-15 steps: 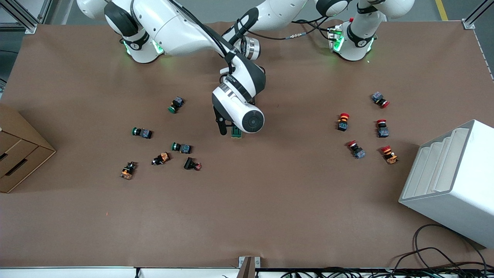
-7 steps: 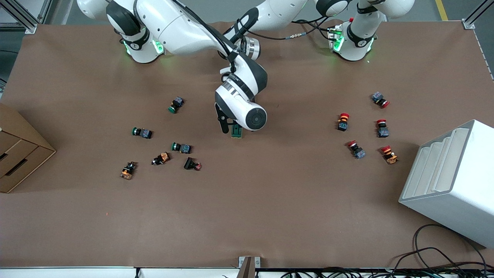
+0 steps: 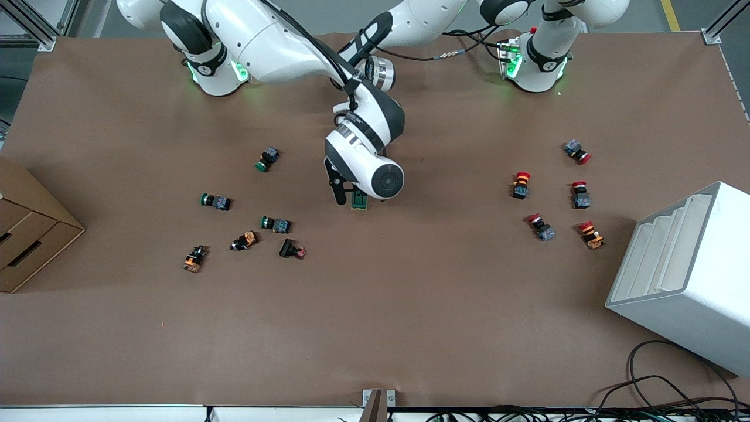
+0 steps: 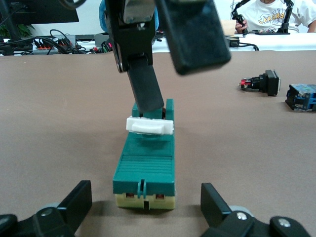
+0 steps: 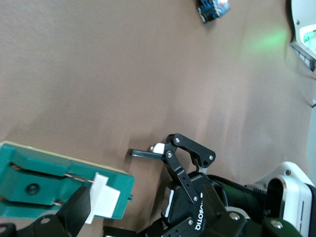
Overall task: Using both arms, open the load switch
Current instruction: 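Push the white handle over into the closed position with the right gripper, then withdraw the right gripper from the switch while the left gripper opens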
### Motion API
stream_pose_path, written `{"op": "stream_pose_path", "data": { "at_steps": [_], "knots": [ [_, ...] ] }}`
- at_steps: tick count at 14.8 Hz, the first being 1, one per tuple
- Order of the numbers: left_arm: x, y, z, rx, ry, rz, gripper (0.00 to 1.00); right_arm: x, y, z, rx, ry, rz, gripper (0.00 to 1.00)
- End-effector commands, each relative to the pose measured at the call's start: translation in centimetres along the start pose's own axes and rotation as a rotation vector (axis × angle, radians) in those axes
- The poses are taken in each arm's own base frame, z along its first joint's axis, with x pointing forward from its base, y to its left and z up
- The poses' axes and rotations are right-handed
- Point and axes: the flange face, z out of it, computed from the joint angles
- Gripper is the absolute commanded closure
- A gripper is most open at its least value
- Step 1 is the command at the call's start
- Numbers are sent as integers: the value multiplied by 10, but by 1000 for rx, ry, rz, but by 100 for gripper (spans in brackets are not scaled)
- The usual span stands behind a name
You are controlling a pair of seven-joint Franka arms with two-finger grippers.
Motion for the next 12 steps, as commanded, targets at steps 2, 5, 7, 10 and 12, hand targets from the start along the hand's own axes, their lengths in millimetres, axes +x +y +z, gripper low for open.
{"op": "stream_pose_path", "data": {
  "at_steps": [2, 5, 7, 10, 12],
  "knots": [
    [7, 7, 11, 48, -64, 84, 3, 44, 7, -49, 75, -1, -161, 0],
    [20, 14, 8, 59, -90, 57, 3, 95, 11, -90, 156, 82, -322, 0],
    [33, 19, 7, 81, -117, 44, 3, 146, 13, -118, 198, 117, -389, 0],
    [73, 26, 0, 128, -199, 63, 3, 229, 33, -162, 256, 100, -525, 0],
    [117, 30, 0, 140, -256, 52, 3, 294, 50, -184, 292, 95, -650, 0]
  ]
}}
